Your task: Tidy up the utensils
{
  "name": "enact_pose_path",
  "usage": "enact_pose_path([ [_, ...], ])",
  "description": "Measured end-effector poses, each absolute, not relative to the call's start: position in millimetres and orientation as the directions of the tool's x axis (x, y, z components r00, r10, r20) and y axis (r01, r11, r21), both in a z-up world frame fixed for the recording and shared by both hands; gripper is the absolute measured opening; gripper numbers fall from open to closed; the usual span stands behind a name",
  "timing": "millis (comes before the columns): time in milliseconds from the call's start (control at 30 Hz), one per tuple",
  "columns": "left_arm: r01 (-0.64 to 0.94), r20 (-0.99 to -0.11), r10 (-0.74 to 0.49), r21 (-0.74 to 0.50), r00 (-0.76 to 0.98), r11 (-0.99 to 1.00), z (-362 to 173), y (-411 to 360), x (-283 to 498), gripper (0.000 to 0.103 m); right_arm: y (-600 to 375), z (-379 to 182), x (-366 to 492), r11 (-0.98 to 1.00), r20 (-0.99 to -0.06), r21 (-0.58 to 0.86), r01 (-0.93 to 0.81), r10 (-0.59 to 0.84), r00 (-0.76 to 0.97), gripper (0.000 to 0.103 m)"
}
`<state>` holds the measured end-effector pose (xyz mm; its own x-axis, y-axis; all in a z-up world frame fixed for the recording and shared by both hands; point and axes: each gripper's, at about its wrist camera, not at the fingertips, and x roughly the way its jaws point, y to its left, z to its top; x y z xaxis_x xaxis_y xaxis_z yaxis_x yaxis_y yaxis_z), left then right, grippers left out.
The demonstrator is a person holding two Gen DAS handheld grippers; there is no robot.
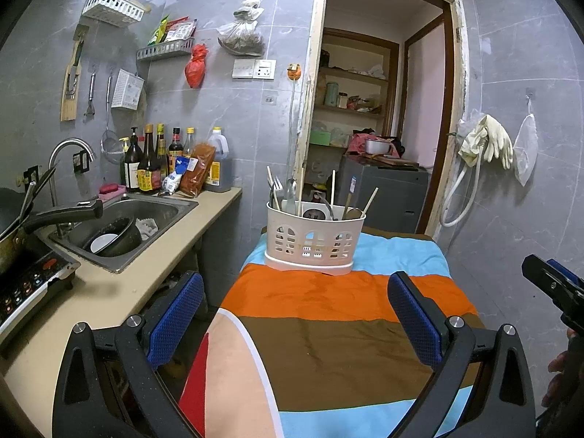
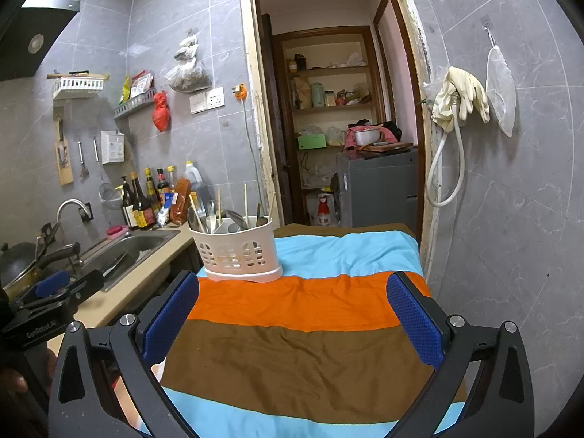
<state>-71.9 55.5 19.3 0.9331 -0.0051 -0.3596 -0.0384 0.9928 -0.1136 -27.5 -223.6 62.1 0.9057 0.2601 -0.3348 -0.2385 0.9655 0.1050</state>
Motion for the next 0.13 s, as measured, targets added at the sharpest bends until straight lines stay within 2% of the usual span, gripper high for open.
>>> enact_pose_path([
  [133,-0.038,-0.360,-0.005,-0.114,0.933,0.993,19.2,55.5,-71.9,0.099,-223.6,62.3,-27.2,0.966,-0.336,0.106,-0.237,0.259,0.906,0.103],
])
